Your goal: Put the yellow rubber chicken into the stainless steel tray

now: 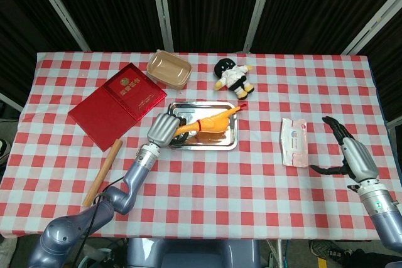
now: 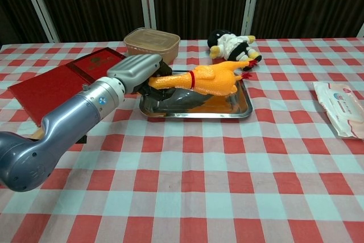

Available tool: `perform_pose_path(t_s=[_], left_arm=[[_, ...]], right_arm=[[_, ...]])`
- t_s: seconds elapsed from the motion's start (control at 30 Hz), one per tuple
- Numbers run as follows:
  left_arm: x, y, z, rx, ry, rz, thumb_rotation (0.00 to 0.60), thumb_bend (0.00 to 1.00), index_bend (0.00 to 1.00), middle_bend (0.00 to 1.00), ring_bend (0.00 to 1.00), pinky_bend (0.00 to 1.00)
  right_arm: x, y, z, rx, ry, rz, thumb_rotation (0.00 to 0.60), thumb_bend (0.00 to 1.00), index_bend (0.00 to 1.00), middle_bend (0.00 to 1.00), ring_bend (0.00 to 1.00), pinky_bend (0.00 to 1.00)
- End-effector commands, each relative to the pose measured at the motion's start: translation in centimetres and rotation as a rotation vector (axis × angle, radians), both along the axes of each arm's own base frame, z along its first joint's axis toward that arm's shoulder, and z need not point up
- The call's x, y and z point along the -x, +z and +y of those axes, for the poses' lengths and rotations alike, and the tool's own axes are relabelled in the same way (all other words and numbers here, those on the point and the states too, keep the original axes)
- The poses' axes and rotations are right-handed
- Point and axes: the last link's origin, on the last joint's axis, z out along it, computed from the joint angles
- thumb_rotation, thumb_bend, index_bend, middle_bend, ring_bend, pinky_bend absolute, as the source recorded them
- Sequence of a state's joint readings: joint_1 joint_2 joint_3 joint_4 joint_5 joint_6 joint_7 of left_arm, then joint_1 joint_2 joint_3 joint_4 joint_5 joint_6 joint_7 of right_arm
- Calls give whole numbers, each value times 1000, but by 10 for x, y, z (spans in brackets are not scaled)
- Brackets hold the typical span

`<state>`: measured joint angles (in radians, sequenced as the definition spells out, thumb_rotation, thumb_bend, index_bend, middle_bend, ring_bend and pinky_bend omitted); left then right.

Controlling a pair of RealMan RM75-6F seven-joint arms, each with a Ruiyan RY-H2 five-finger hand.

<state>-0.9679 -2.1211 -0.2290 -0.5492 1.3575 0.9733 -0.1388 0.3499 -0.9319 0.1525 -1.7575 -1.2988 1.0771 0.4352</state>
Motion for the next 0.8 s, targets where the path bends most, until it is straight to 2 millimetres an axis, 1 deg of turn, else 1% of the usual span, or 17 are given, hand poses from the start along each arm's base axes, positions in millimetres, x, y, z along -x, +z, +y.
perform_pose_path(t_s=[0.03, 0.1, 0.13, 0.17, 0.2, 0.3, 0.43, 0.53, 0.67, 0.8], left_arm=[[0, -1, -1, 49, 47, -51, 600, 299, 147, 196, 126, 287], [0, 2, -1, 61, 60, -63, 600, 263, 36, 105, 36, 199], [-1, 3, -2, 64, 65, -71, 600, 260, 19, 85, 20, 177], [-1, 5, -2, 63, 67, -80, 600, 258, 1, 54, 3, 135], [-2, 8, -3, 58, 70, -95, 600, 258, 0, 38, 0, 105], [-4, 18, -5, 41, 54, -119, 600, 248, 0, 17, 0, 48], [-6, 34, -11, 6, -10, -115, 600, 243, 0, 2, 0, 15], [-4, 42, -17, 40, 7, -141, 600, 237, 0, 0, 0, 0], [-1, 54, -19, 37, 22, -94, 600, 173, 0, 0, 0, 0], [0, 59, -21, 37, 38, -33, 600, 130, 0, 0, 0, 0]], right_arm=[[2, -1, 0, 0, -5, -7, 600, 74, 0, 0, 0, 112], [3, -1, 0, -2, -6, -10, 600, 74, 0, 0, 0, 112], [3, -2, 0, -4, -6, -10, 600, 73, 0, 0, 0, 112], [3, -2, 0, -5, -6, -12, 600, 73, 0, 0, 0, 112], [3, -2, 0, -4, -6, -15, 600, 73, 0, 0, 0, 112], [5, -2, 2, 0, -6, -19, 600, 73, 0, 0, 0, 112], [7, -2, 2, 2, -12, -24, 600, 73, 0, 0, 0, 112], [8, -4, 1, -3, -12, -22, 600, 74, 0, 0, 0, 112], [10, -5, 0, -5, -19, -25, 600, 73, 0, 0, 0, 112], [11, -4, -1, -1, -19, -27, 600, 73, 0, 0, 0, 112]])
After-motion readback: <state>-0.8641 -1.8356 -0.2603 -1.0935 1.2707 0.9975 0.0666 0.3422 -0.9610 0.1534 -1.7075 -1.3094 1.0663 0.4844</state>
